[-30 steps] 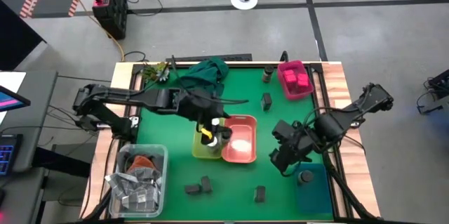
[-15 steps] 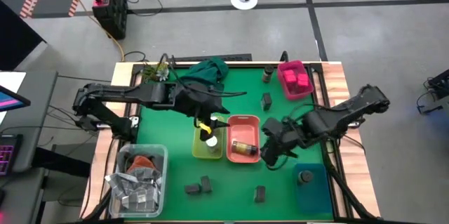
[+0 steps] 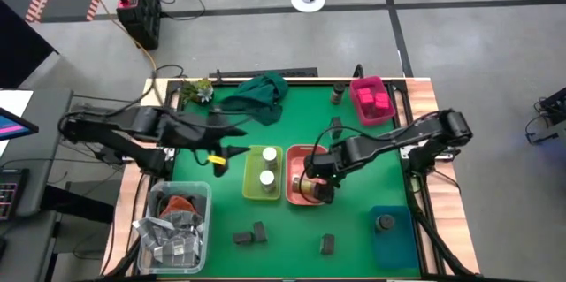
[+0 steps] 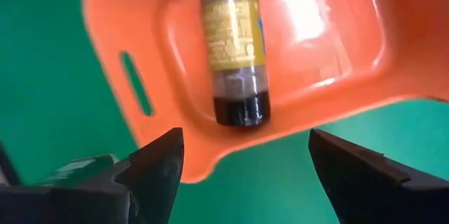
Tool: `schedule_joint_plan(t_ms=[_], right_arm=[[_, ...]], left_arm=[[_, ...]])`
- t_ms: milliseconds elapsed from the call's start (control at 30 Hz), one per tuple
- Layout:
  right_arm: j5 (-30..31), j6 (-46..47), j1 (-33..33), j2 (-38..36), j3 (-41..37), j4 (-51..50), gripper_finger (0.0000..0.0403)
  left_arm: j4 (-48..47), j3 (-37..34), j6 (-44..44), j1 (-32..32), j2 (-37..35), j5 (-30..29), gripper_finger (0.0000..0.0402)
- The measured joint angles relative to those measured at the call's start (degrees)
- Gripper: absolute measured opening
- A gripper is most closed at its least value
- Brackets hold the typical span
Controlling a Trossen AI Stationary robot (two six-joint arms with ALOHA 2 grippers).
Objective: Sort spices by type
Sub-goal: Put the bottom black seasoning bottle into the blue bin
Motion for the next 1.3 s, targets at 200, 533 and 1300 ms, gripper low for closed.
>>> schedule_joint_plan(t_ms=[200,533,1300], right_arm=[[-0.27,-5.83,-0.30,1.14,-2.74,1.51,0.0333],[-0.37,-13.61,-1.84,7.01,-3.08,4.38,0.0333],[-4.68,-17.47,-2.89,13.49,-4.04,7.57,0.0317]], left_arm=[[-2.94,-6.82,-8.13,-1.85,-7.56,-2.83,0.0199],[-4.60,-7.46,-10.76,-1.98,-8.21,-5.58,0.0199],[-5.24,-7.46,-10.09,-1.96,-8.45,-5.41,0.0199]])
